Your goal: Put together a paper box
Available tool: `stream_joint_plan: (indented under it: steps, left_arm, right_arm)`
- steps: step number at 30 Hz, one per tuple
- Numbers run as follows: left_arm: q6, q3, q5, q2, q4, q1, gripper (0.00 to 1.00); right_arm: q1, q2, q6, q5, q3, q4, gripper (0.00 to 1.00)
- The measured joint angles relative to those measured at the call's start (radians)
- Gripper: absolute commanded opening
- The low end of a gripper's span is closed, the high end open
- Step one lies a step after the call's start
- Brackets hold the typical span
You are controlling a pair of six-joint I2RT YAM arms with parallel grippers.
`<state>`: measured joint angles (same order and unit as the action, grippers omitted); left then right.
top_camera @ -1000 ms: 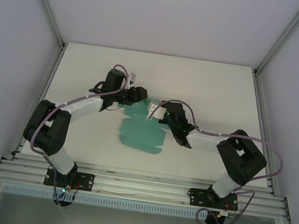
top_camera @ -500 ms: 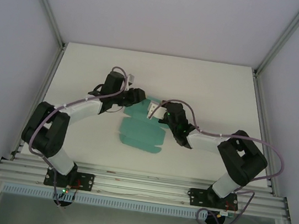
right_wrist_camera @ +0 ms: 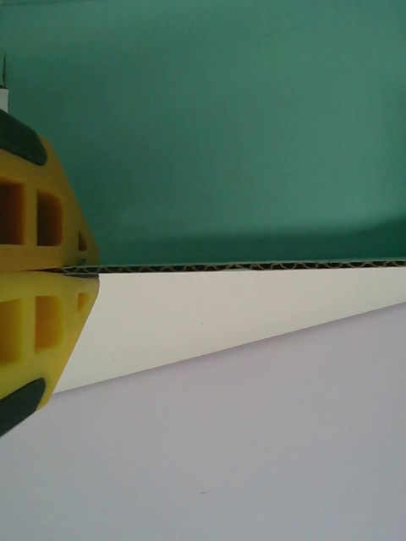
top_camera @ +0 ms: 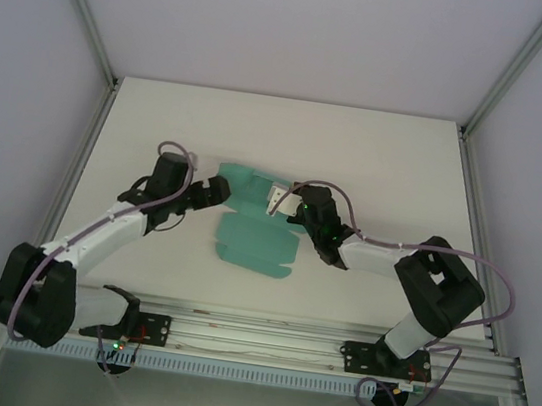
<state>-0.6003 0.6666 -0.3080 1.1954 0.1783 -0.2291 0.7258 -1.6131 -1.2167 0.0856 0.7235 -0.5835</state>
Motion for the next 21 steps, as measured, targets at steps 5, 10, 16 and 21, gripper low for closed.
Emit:
stream_joint_plan:
  steps: [5,10,16,21]
  left_arm:
    - [0.001,-0.083,0.069,-0.024,0.034,0.043,1.00]
    - [0.010,-0.095,0.109,0.013,0.022,0.043,1.00]
    - [0.020,-0.110,0.103,0.106,-0.073,0.044,1.00]
    - [0.024,-0.127,0.077,0.131,-0.172,0.028,1.00]
  right_arm:
    - [0.000,0.016,0.012,-0.007,0.000,0.016,0.00]
    - [0.000,0.027,0.026,-0.018,0.000,0.033,0.00]
    - [0.000,0.034,0.046,-0.031,0.000,0.047,0.00]
    - [0.000,0.038,0.060,-0.045,0.000,0.061,0.00]
